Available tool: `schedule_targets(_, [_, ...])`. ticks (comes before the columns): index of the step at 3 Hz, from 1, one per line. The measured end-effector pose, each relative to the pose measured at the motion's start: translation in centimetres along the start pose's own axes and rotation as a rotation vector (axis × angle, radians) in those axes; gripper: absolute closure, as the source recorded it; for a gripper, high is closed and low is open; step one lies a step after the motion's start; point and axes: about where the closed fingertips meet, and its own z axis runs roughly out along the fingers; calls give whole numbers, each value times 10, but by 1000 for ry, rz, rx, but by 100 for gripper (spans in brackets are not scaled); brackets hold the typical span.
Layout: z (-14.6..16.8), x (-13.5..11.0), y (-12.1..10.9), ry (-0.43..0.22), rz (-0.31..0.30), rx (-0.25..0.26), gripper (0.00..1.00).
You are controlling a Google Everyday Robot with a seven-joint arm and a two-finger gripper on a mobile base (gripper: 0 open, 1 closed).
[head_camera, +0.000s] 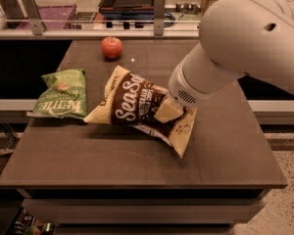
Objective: Move brown chip bag near apple
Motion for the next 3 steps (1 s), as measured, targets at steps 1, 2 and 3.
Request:
schedule_targets(1, [-1, -4, -37, -8, 26, 14, 100])
schedule_targets(2, [-7, -14, -74, -18, 54, 50, 100])
schedule_targets(3, [-17, -27, -110, -29, 80, 99, 100])
